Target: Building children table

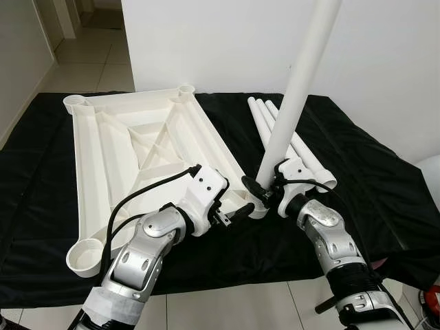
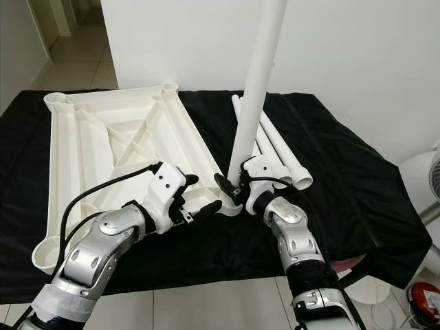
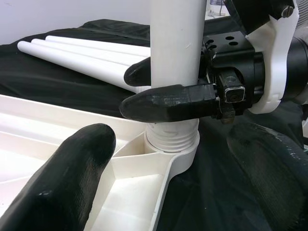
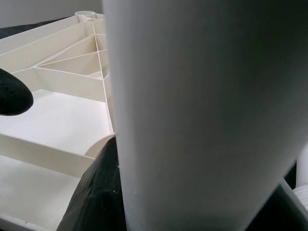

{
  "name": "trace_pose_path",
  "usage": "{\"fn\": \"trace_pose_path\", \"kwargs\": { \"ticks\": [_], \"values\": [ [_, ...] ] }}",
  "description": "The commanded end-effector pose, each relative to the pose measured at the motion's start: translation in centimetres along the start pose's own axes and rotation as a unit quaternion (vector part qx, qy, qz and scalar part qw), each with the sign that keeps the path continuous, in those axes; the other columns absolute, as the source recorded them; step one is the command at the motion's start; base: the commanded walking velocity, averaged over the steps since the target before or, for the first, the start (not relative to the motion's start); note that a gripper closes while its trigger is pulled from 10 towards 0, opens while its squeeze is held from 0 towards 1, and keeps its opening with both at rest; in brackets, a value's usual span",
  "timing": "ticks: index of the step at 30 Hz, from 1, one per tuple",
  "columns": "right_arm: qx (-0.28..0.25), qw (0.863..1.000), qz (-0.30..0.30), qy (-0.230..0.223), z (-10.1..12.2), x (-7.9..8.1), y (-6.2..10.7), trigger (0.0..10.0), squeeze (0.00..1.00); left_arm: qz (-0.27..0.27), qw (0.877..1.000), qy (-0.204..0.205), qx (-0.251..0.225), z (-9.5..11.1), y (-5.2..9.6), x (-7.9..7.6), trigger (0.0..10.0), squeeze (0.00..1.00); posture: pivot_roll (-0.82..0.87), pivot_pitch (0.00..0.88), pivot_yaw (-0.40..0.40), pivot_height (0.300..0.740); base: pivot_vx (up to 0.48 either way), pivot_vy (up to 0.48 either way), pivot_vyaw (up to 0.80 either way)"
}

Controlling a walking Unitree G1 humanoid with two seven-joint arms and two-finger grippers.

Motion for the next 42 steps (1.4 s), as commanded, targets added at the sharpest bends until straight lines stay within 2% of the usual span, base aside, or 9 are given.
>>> {"fn": "trace_pose_path", "kwargs": {
  "ticks": [1,5,6,19,22,25,37,38,42],
  "values": [
    [0.042,0.999,0.020,-0.023,-2.4,1.3,0.2,0.0,0.00,0.033,0.999,-0.002,0.005,-0.1,0.0,0.6,10.0,0.00,-0.01,0.000,-0.074,0.740,0.000,0.000,0.00],
    [0.045,0.998,0.007,-0.032,-2.6,1.2,0.1,0.0,0.00,0.033,0.999,-0.003,0.004,-0.1,0.0,0.6,10.0,0.00,-0.01,0.000,-0.074,0.740,0.000,0.000,0.00],
    [0.047,0.998,-0.006,-0.038,-2.7,1.1,0.0,10.0,0.00,0.033,0.999,-0.002,0.004,-0.1,0.0,0.6,10.0,0.00,-0.01,0.000,-0.078,0.740,0.000,0.000,0.00],
    [0.060,0.985,-0.143,-0.080,-2.4,0.7,-0.7,10.0,0.00,0.031,1.000,0.000,0.003,-0.1,0.0,0.4,10.0,0.00,-0.02,0.000,-0.083,0.740,0.000,0.000,0.00],
    [0.069,0.959,-0.256,-0.100,-2.5,-0.1,-0.3,10.0,0.00,0.027,1.000,0.000,0.003,-0.2,-0.1,0.2,10.0,0.00,-0.02,0.000,-0.081,0.740,0.000,0.000,0.00],
    [0.077,0.947,-0.294,-0.105,-2.8,0.1,0.1,10.0,0.00,0.025,1.000,-0.001,0.004,-0.2,-0.1,0.2,10.0,0.00,-0.02,0.000,-0.083,0.740,0.000,0.000,0.00],
    [0.041,0.948,-0.295,-0.115,-1.2,1.7,-0.5,10.0,0.00,0.023,1.000,-0.002,0.005,-0.3,0.0,0.1,10.0,0.00,-0.01,0.000,-0.083,0.740,0.000,0.000,0.00],
    [0.033,0.948,-0.294,-0.117,-0.8,1.6,-0.6,10.0,1.00,0.023,1.000,-0.003,0.005,-0.3,0.0,0.1,10.0,0.00,-0.01,0.000,-0.083,0.740,0.000,0.000,0.00],
    [0.023,0.946,-0.299,-0.122,-0.4,1.5,-0.5,10.0,1.00,0.022,1.000,-0.004,0.004,-0.2,0.0,0.1,10.0,0.00,-0.01,0.000,-0.082,0.740,0.000,0.000,0.00]
  ]
}}
Point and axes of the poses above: a point about 5 cm out from each wrist's last joint towards the gripper, its own y axis pointing back from the gripper into the wrist, its own z axis along the axis of the wrist's last joint, x = y × z, the point moved 6 cm from there along -y, pointing out of the wrist towards the gripper, and after that the axes turned 3 degrees about y, right-handed, at the moved point
